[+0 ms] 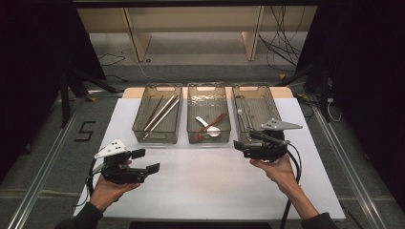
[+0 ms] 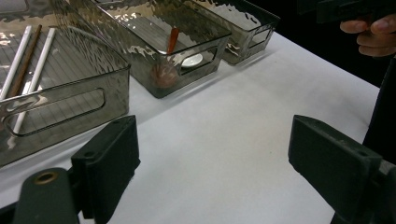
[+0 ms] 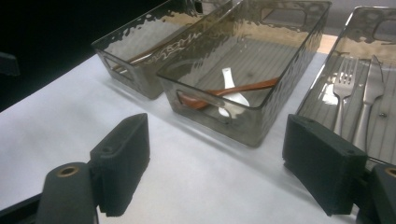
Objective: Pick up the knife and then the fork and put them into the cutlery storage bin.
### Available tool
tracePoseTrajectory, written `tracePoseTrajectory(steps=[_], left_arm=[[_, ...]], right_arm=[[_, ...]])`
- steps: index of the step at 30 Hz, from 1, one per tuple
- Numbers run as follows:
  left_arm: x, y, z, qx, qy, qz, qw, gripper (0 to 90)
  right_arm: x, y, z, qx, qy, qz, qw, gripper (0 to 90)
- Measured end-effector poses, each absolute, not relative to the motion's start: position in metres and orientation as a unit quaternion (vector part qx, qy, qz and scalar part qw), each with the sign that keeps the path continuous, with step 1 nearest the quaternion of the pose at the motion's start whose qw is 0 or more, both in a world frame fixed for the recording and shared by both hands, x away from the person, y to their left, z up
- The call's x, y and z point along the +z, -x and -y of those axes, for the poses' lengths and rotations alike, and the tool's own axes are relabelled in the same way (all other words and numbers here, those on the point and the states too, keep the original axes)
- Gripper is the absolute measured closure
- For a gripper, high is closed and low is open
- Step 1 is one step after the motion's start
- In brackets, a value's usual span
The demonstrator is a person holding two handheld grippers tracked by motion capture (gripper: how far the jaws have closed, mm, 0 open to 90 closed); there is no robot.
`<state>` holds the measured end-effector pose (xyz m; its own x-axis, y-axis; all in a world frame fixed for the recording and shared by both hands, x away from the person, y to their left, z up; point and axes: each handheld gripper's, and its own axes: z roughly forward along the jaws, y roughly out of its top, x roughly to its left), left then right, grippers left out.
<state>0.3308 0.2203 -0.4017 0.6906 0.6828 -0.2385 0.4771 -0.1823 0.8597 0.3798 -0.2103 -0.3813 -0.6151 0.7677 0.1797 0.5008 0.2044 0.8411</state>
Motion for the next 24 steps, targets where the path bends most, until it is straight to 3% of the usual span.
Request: tracePoseTrajectory(steps=[24], left_arm=[[-0.402,-0.329,-0.217,0.092,-0.764,-0.373,0.519,15.9]], right_arm=[[-0.404,-0.339,0.212,0.495,-0.401,-0.758,0.137,22.7]])
